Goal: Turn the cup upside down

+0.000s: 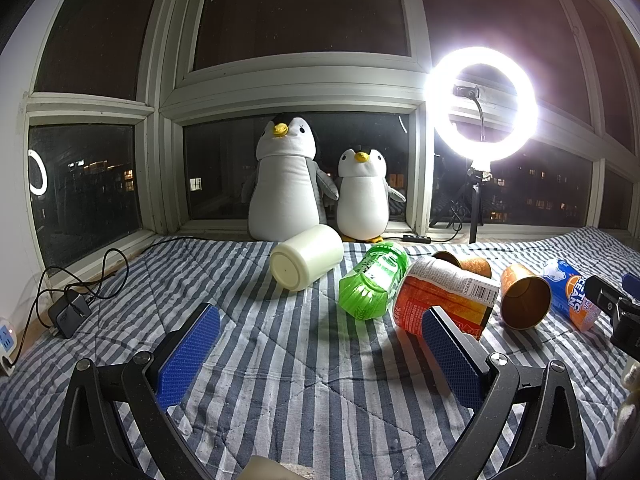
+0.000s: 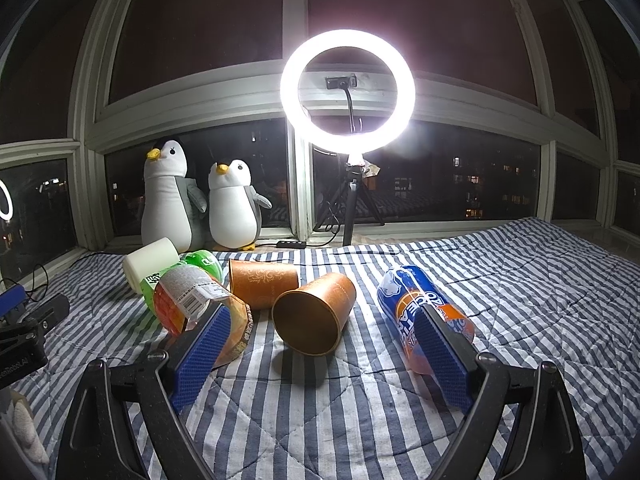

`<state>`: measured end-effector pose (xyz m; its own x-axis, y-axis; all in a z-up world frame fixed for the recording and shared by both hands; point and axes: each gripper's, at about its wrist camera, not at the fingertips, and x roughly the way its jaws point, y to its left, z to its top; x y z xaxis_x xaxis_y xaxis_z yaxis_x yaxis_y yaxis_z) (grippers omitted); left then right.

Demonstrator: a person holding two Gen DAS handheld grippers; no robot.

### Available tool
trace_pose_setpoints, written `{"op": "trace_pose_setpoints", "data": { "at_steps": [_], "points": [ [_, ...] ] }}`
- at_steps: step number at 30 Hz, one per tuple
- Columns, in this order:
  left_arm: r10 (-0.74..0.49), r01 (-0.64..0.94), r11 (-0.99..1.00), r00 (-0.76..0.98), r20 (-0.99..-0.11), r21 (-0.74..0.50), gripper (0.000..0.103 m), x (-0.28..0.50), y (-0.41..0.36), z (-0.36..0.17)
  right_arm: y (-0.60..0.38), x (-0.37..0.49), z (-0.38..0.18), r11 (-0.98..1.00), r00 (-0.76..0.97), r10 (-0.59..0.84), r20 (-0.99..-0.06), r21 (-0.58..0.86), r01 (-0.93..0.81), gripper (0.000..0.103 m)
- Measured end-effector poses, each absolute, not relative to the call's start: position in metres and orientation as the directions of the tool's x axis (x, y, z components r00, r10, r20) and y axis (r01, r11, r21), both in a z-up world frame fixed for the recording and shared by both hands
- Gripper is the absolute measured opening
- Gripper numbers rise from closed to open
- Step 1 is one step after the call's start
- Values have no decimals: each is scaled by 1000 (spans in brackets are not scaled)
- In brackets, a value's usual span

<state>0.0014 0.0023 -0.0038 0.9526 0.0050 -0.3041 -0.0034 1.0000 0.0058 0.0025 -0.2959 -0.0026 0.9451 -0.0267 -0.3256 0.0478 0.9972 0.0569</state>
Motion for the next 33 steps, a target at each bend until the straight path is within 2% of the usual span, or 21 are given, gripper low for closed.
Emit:
{"op": "trace_pose_setpoints", "data": {
  "at_steps": [17,25,33],
  "points": [
    [5,-4,1000,953,-304,6,102,2,2,-4,-316,18,-1,991,916,-32,-399,110,82,92],
    [5,-4,1000,952,-306,5,102,2,1,-5,-355,44,5,983,864,-27,-503,146,116,92],
    [6,-6,1000,950,-311,1,102,2,1,-6,-388,94,0,983,734,54,-676,167,82,92]
  ]
}}
